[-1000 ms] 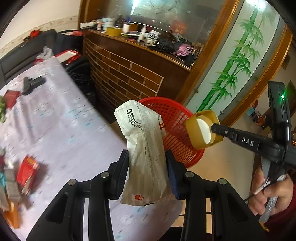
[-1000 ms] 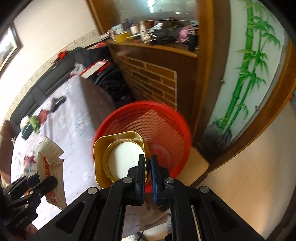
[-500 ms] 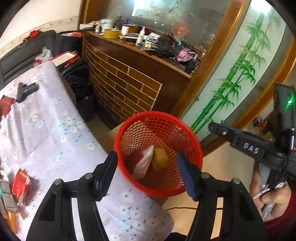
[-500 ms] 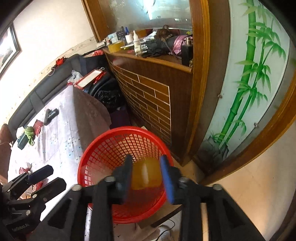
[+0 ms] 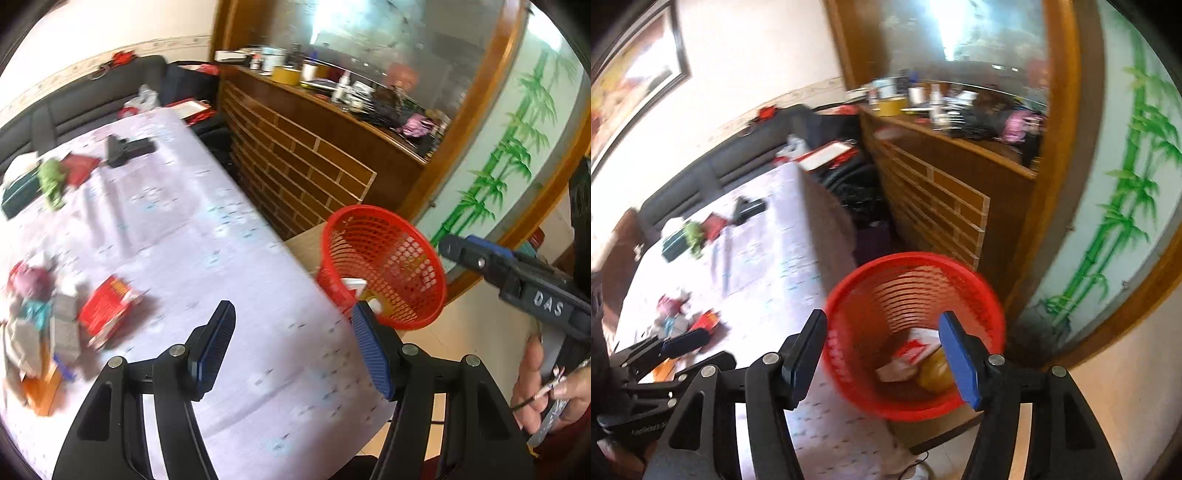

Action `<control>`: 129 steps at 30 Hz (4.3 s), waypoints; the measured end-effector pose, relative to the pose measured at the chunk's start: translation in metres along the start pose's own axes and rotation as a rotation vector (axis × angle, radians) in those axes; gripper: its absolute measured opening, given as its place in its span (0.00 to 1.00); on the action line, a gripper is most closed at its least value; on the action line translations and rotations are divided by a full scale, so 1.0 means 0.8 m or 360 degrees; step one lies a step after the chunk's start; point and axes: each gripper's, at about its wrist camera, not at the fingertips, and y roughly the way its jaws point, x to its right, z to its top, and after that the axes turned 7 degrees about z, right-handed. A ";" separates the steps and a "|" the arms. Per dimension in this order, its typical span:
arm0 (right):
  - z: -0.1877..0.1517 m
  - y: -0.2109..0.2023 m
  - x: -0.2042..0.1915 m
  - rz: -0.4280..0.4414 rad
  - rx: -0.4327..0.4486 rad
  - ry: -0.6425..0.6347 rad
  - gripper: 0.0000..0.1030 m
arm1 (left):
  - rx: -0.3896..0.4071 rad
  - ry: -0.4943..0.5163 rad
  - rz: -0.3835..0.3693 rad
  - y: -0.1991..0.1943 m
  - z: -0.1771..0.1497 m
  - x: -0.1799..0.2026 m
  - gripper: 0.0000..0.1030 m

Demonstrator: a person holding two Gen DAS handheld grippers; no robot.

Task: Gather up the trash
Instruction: 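Move both open grippers back over the table, then grasp the white tube box with the left gripper while the right gripper grasps the blue-white medicine box, then carry both boxes to the red basket and open both grippers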

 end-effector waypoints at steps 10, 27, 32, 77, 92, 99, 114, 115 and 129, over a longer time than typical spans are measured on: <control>-0.039 0.037 -0.096 0.0195 -0.0207 -0.0125 0.65 | 0.0017 -0.0237 0.0158 -0.043 -0.053 -0.105 0.62; -0.072 0.085 -0.202 0.0293 -0.0485 -0.0262 0.65 | -0.0024 -0.0846 0.0568 -0.094 -0.120 -0.327 0.62; -0.073 0.082 -0.206 0.0275 -0.0481 -0.0279 0.65 | -0.0089 -0.0812 0.0607 -0.063 -0.116 -0.344 0.62; -0.057 0.300 -0.392 0.0590 -0.0940 -0.0016 0.54 | -0.0232 -0.0792 0.0481 -0.046 -0.171 -0.438 0.26; -0.061 0.252 -0.380 0.0603 -0.0801 -0.0102 0.34 | -0.0069 -0.0708 0.0482 -0.084 -0.164 -0.402 0.12; -0.070 0.194 -0.357 0.0571 -0.0666 -0.0215 0.34 | -0.0004 -0.0559 0.0478 -0.096 -0.149 -0.331 0.12; -0.105 0.113 -0.281 0.0170 -0.0414 -0.0588 0.34 | -0.0024 -0.0322 0.0396 -0.068 -0.127 -0.217 0.12; -0.105 0.111 -0.275 0.0158 -0.0412 -0.0586 0.34 | -0.0024 -0.0313 0.0387 -0.067 -0.125 -0.211 0.12; -0.102 0.085 -0.223 0.0087 -0.0358 -0.0558 0.34 | -0.0029 -0.0225 0.0344 -0.051 -0.104 -0.155 0.12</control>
